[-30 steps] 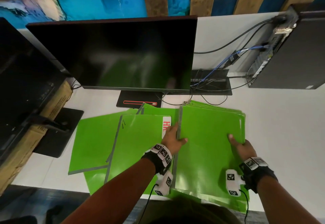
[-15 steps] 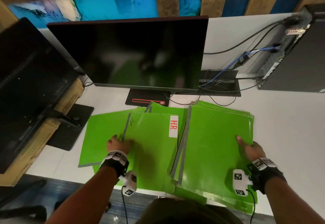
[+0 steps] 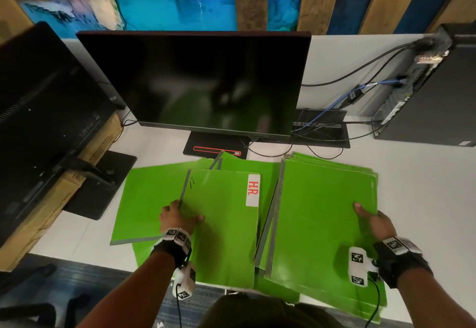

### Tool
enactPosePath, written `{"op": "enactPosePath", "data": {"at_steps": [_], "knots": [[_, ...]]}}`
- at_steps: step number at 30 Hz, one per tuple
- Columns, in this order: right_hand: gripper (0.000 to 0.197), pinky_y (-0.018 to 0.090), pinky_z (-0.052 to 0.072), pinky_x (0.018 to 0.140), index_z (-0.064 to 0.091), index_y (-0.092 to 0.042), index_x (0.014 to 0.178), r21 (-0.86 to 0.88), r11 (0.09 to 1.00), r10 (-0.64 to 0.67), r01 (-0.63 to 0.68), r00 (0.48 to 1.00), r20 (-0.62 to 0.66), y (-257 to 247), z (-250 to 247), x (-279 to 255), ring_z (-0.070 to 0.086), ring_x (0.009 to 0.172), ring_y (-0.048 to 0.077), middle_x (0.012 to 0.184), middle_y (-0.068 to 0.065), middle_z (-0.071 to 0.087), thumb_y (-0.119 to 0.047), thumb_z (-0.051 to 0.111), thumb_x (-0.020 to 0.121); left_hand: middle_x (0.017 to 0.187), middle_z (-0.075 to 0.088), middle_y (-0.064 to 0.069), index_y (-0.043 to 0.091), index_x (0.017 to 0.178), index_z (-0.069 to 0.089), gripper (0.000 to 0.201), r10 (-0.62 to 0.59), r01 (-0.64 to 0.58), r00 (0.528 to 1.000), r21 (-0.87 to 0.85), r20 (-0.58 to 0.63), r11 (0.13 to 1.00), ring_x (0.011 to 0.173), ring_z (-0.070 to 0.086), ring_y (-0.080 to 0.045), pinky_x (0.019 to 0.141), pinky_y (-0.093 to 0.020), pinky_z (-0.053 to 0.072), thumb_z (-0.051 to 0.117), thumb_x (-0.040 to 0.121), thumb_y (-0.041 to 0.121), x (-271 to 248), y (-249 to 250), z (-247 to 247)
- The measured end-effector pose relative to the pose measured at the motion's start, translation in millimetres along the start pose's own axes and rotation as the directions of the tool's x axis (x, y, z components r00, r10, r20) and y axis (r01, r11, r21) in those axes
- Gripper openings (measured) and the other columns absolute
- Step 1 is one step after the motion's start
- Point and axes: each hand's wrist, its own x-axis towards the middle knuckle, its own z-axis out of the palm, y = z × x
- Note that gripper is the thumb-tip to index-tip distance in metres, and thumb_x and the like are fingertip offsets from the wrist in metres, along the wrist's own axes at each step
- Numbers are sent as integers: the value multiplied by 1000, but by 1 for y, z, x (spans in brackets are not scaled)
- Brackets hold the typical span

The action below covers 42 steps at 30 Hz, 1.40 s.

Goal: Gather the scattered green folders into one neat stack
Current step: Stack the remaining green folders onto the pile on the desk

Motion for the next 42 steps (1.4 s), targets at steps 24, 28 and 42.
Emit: {"op": "enactPosePath", "data": {"at_steps": [24, 28, 42], "knots": [[68, 35, 40, 80, 58, 0, 123, -113, 990, 75, -90, 988, -135, 41, -56, 34, 52, 88, 32, 123, 24, 59, -55, 59, 83, 119, 52, -5, 8, 129, 43, 83, 153, -91, 966, -280, 206, 956, 113, 53, -25, 96, -36, 46, 88, 64, 30, -1, 25, -3], [66, 39, 43, 89, 58, 2, 123, -83, 992, 90, -100, 989, -115, 42, -57, 34, 57, 95, 36, 123, 25, 60, -51, 60, 84, 105, 60, -6, 9, 112, 56, 47, 184, -127, 963, -273, 195, 954, 109, 59, -27, 87, -30, 44, 79, 77, 32, -4, 38, 12], [64, 33, 37, 79, 63, -2, 119, -156, 984, 76, -87, 994, -75, 46, -57, 42, 53, 88, 29, 123, 24, 61, -56, 53, 86, 125, 57, -19, 18, 118, 43, 49, 190, -130, 977, -439, 95, 889, 96, 56, -26, 85, -34, 47, 76, 81, 19, -11, 81, 18]]}}
